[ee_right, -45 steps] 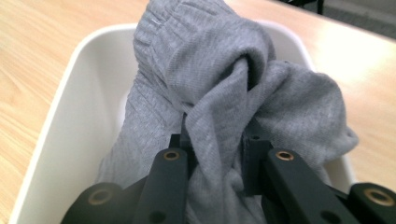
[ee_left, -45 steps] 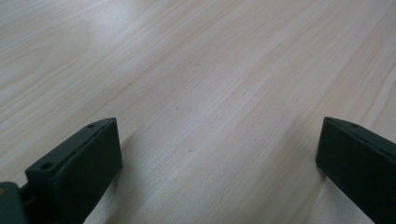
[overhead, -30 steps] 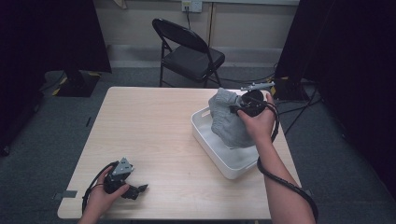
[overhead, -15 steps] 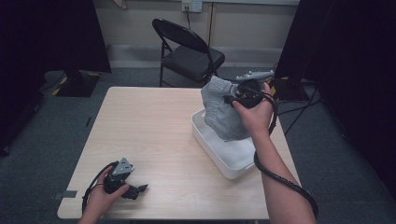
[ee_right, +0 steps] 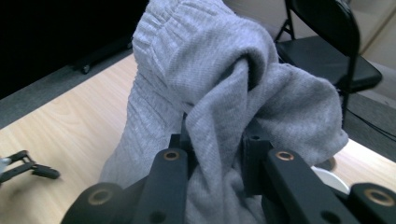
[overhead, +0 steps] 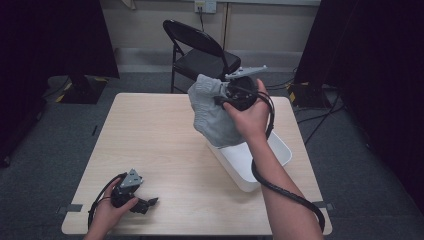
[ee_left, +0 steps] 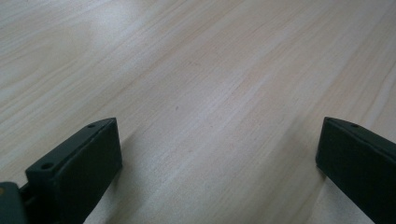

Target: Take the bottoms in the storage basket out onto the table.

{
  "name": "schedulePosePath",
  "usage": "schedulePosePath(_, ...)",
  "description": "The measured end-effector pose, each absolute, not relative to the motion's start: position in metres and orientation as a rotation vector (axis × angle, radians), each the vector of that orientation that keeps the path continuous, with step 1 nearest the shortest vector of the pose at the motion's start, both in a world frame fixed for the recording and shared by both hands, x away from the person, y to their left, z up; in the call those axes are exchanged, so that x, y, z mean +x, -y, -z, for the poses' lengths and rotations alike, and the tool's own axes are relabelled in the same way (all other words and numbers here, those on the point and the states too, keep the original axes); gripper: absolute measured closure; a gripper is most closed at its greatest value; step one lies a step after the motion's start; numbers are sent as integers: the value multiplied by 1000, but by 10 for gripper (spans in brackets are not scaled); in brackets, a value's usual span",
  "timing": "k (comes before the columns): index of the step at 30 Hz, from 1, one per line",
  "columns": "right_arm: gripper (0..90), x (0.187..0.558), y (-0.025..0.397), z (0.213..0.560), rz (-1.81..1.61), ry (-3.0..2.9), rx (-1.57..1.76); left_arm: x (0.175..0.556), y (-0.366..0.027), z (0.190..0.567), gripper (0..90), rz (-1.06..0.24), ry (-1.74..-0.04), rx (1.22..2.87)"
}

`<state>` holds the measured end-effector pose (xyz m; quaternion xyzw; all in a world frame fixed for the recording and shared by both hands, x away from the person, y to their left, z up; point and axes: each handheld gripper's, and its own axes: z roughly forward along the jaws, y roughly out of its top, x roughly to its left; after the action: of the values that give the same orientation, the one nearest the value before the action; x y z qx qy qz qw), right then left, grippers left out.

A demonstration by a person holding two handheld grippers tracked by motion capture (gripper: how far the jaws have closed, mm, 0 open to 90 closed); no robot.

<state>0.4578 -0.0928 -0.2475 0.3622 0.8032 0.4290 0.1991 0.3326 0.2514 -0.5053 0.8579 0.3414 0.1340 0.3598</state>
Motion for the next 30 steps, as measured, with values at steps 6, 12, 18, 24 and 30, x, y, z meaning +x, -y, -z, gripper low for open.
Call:
schedulePosePath(6, 766, 454, 66, 244, -1230, -2272, 969, 333, -251, 505, 0, -345, -880, 2212)
schedulePosePath(12, 765, 454, 48, 251, -1250, -2307, 949, 333, -251, 505, 0, -345, -881, 2211)
schedulePosePath(18, 765, 454, 35, 260, -1284, -2324, 937, 333, -251, 505, 0, -345, -880, 2211)
schedulePosePath(24, 765, 453, 22, 270, -1318, -2342, 923, 333, -251, 505, 0, -345, -880, 2211)
schedulePosePath(30, 764, 452, 5, 282, -1328, -2369, 908, 333, -251, 505, 0, -344, -881, 2211)
